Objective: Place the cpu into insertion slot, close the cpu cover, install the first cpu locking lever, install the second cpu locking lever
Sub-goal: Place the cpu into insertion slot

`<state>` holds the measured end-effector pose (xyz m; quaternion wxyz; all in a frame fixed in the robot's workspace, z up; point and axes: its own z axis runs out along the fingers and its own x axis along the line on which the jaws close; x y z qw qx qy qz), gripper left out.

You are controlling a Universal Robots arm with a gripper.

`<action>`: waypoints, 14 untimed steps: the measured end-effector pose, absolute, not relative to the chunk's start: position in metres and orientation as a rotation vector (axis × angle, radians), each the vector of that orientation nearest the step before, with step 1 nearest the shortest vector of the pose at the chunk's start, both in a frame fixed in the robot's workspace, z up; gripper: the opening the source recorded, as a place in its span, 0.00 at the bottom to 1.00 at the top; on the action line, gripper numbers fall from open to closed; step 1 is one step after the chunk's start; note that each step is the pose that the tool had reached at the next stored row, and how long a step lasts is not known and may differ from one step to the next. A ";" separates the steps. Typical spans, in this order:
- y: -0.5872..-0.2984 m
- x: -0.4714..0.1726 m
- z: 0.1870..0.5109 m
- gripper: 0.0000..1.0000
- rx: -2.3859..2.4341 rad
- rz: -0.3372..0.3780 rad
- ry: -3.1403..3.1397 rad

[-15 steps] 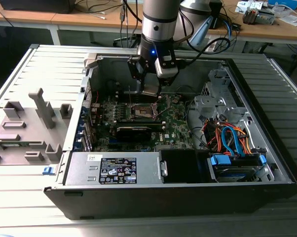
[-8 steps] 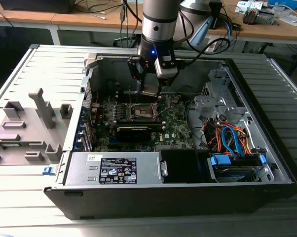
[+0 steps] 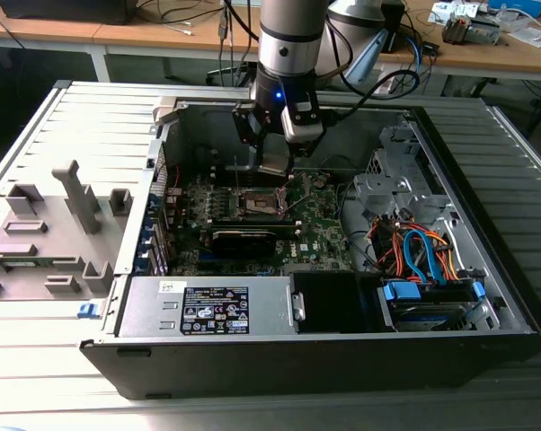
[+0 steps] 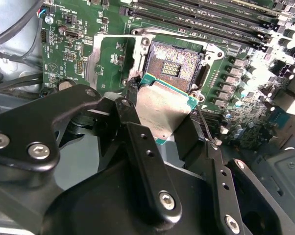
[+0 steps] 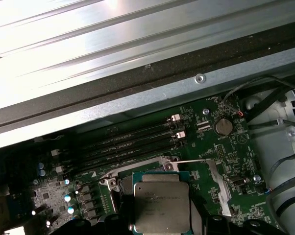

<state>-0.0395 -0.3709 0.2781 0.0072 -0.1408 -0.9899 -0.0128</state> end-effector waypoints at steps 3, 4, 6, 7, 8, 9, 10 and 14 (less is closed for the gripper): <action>-0.371 -0.039 0.278 0.55 -0.446 -0.039 -3.095; -0.371 -0.039 0.278 0.55 -0.448 -0.039 -3.095; -0.371 -0.039 0.278 0.55 -0.451 -0.039 -3.094; -0.371 -0.039 0.278 0.55 -0.453 -0.039 -3.094; -0.371 -0.039 0.278 0.55 -0.455 -0.039 -3.094; -0.371 -0.039 0.277 0.55 -0.457 -0.039 -3.094; -0.371 -0.039 0.277 0.55 -0.458 -0.039 -3.093; -0.371 -0.039 0.277 0.55 -0.467 -0.037 -3.092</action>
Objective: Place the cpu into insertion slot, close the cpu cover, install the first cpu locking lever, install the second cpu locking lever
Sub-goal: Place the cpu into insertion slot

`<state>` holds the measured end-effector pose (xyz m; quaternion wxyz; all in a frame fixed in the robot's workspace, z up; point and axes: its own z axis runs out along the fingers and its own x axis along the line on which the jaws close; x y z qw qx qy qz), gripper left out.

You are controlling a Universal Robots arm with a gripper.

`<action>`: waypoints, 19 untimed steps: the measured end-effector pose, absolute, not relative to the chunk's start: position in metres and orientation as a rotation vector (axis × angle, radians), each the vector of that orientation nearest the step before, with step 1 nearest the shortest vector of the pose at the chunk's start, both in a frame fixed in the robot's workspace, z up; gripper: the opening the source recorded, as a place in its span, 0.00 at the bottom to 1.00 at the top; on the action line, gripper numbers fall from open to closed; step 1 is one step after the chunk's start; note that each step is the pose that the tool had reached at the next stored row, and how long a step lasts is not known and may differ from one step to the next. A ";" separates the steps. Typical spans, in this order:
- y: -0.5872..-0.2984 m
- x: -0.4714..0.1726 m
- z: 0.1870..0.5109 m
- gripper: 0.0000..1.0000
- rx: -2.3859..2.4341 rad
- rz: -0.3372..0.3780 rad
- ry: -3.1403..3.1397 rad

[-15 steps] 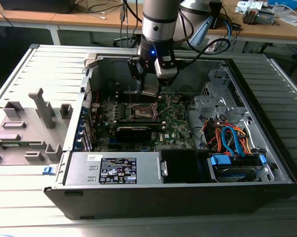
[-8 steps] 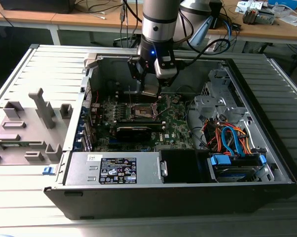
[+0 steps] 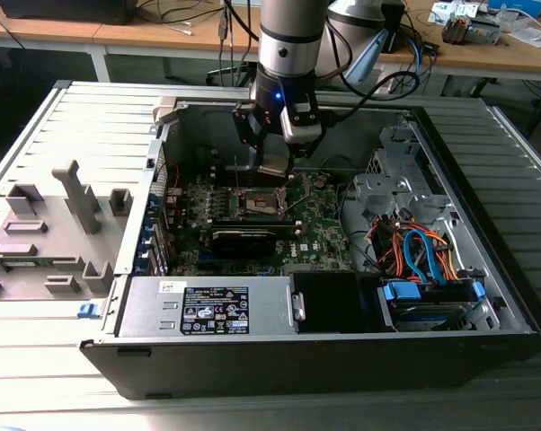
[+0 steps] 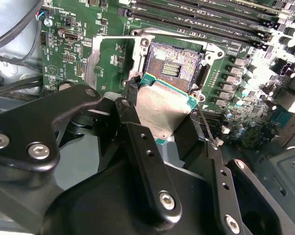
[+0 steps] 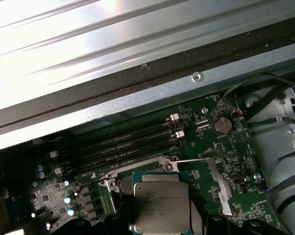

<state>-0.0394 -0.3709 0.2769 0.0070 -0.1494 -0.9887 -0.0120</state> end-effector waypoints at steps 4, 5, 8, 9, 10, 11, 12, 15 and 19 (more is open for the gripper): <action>-0.371 -0.039 0.277 0.55 -0.476 -0.036 -3.091; -0.371 -0.039 0.276 0.55 -0.478 -0.036 -3.091; -0.371 -0.039 0.276 0.55 -0.482 -0.036 -3.090; -0.371 -0.039 0.276 0.55 -0.484 -0.036 -3.090; -0.371 -0.039 0.276 0.55 -0.485 -0.036 -3.090; -0.371 -0.039 0.276 0.55 -0.488 -0.035 -3.090; -0.371 -0.039 0.276 0.55 -0.490 -0.035 -3.089; -0.371 -0.039 0.276 0.55 -0.496 -0.035 -3.088; -0.371 -0.039 0.275 0.55 -0.504 -0.034 -3.087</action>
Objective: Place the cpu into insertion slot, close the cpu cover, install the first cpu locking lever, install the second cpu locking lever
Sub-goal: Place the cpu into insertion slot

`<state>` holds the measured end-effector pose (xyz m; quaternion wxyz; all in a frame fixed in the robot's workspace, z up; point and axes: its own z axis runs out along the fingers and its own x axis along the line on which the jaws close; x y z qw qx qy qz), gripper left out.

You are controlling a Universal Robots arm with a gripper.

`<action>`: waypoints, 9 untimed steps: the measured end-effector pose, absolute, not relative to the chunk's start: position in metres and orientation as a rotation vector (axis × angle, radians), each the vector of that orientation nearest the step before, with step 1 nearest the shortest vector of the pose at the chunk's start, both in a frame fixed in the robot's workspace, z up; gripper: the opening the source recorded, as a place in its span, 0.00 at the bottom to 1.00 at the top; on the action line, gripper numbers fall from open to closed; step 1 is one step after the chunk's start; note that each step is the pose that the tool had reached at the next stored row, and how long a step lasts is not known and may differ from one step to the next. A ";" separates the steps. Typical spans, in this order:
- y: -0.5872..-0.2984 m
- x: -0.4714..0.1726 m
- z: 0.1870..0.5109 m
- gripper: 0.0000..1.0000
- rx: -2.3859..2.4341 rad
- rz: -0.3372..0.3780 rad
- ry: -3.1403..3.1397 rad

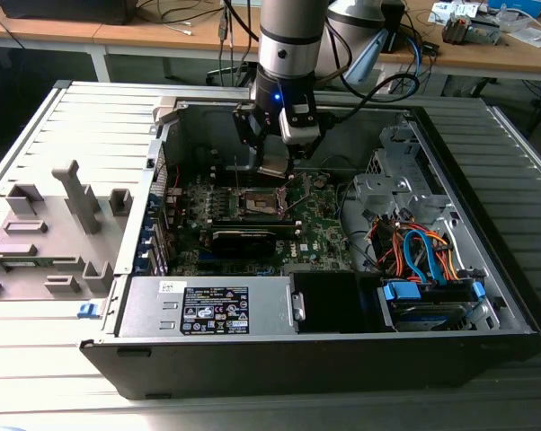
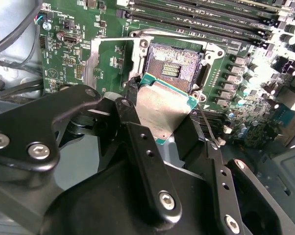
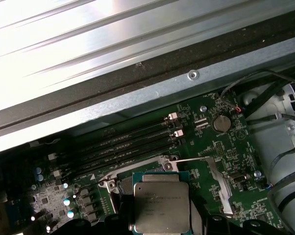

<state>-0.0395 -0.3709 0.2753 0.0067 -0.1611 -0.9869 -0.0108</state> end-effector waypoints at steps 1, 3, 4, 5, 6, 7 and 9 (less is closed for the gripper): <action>-0.371 -0.039 0.275 0.55 -0.506 -0.034 -3.087; -0.371 -0.039 0.275 0.55 -0.510 -0.034 -3.086; -0.371 -0.039 0.275 0.55 -0.512 -0.033 -3.086; -0.371 -0.039 0.275 0.55 -0.514 -0.033 -3.086; -0.371 -0.039 0.275 0.55 -0.518 -0.033 -3.085; -0.371 -0.039 0.274 0.55 -0.521 -0.032 -3.085; -0.371 -0.039 0.274 0.55 -0.526 -0.032 -3.084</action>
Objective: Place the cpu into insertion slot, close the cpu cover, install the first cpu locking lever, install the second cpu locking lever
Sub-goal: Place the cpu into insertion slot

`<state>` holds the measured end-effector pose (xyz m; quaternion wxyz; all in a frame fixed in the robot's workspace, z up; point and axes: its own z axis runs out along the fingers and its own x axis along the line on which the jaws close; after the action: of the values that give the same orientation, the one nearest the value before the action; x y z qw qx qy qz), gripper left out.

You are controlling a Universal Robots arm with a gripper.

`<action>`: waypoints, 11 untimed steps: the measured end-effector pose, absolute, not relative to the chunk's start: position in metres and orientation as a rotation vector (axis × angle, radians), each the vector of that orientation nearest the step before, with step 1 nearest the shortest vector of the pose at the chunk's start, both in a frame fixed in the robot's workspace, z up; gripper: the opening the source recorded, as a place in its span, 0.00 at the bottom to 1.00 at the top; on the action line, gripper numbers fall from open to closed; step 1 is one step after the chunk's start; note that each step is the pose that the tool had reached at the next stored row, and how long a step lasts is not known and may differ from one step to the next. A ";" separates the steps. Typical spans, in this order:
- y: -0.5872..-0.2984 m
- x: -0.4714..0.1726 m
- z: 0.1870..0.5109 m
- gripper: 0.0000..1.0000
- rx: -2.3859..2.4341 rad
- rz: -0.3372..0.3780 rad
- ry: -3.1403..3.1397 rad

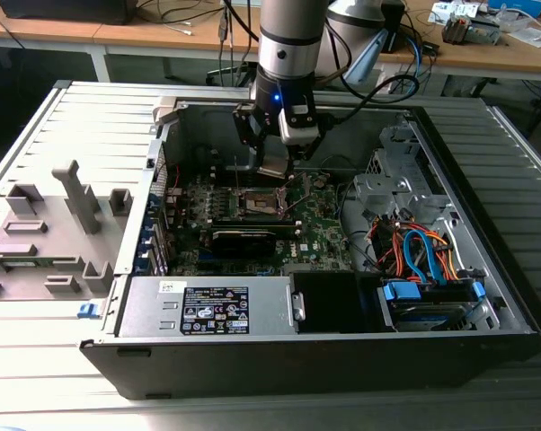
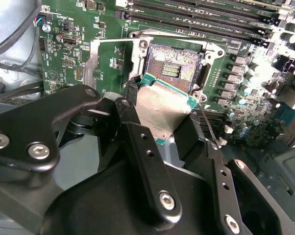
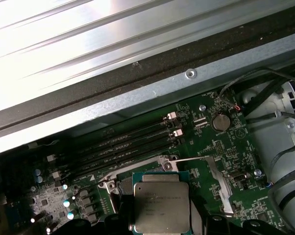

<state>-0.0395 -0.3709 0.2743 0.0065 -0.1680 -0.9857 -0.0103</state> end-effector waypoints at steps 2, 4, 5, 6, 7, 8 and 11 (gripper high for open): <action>-0.371 -0.039 0.274 0.55 -0.531 -0.032 -3.083; -0.371 -0.039 0.274 0.55 -0.535 -0.032 -3.082; -0.371 -0.039 0.274 0.55 -0.537 -0.032 -3.082; -0.371 -0.039 0.274 0.55 -0.539 -0.032 -3.082; -0.371 -0.039 0.274 0.55 -0.540 -0.032 -3.081; -0.371 -0.039 0.274 0.55 -0.542 -0.032 -3.081; -0.371 -0.039 0.274 0.55 -0.548 -0.032 -3.080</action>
<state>-0.0394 -0.3709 0.2735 0.0064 -0.1752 -0.9844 -0.0104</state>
